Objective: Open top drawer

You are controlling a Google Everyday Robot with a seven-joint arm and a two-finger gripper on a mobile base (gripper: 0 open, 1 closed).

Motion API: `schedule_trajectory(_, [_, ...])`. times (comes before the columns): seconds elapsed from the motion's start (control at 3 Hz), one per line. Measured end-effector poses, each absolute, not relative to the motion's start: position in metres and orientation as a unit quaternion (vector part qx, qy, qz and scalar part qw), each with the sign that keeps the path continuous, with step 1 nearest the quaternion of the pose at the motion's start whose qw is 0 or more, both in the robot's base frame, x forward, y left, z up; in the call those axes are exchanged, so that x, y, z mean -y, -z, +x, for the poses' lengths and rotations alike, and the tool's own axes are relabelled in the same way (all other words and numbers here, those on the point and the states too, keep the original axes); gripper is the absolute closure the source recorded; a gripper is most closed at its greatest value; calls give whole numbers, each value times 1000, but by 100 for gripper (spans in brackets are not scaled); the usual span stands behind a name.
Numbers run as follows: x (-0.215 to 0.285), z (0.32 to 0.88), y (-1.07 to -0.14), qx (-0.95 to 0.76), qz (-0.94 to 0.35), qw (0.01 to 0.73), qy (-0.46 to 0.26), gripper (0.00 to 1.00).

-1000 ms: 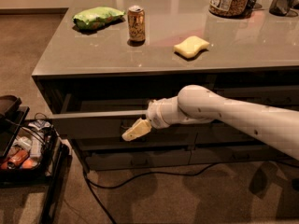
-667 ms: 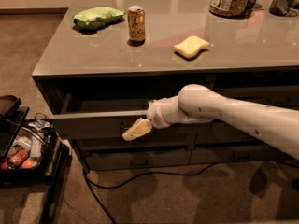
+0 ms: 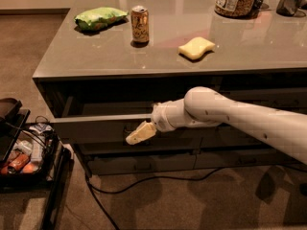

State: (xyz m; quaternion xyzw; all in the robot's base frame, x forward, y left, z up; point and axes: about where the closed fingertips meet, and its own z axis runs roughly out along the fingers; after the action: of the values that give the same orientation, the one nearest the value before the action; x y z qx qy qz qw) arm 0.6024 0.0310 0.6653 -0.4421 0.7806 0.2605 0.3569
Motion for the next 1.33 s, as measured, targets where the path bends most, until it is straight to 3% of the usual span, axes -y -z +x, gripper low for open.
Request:
schedule_trajectory(1.0, [-29, 597, -667, -773, -435, 374, -269, 0])
schedule_trajectory(1.33, [-24, 587, -694, -769, -436, 408, -228, 0])
